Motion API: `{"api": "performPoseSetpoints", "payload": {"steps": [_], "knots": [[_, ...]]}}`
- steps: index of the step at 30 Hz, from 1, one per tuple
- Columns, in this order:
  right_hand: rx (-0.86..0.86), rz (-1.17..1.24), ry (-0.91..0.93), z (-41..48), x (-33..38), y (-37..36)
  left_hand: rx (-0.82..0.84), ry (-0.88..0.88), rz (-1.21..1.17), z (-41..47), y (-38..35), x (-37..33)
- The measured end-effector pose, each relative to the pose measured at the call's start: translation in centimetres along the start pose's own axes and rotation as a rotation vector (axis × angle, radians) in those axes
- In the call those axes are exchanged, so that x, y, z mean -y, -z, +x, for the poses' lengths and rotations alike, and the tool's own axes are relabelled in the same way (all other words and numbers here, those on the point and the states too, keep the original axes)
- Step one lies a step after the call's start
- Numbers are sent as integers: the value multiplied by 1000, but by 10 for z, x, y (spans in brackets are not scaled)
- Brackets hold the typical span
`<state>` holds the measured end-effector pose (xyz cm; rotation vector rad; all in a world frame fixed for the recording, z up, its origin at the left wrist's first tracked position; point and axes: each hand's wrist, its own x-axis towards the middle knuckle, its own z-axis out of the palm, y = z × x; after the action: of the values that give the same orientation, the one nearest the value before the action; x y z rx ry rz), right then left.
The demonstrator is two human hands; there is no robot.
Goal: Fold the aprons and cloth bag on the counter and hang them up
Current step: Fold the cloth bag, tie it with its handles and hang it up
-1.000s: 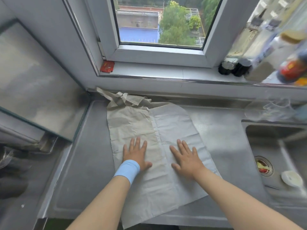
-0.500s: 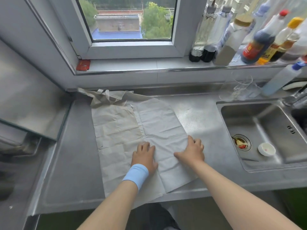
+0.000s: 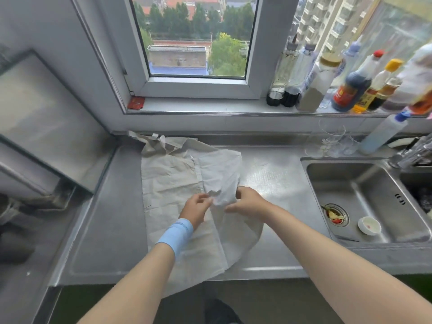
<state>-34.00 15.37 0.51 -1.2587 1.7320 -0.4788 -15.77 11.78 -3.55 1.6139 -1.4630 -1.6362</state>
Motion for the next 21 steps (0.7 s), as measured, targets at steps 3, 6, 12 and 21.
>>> {"api": "performPoseSetpoints", "payload": {"steps": [3,6,12,21], "knots": [[114,-219,259,1,39,-26,10,176,-353,-15,34,-23],[385,-243,279,1,63,-64,7,272,-360,-29,72,-23],[307,-175,143,18,57,-120,-97,359,124,-38,110,34],[298,-693,167,47,26,-139,-176,444,795,-22,131,76]]}}
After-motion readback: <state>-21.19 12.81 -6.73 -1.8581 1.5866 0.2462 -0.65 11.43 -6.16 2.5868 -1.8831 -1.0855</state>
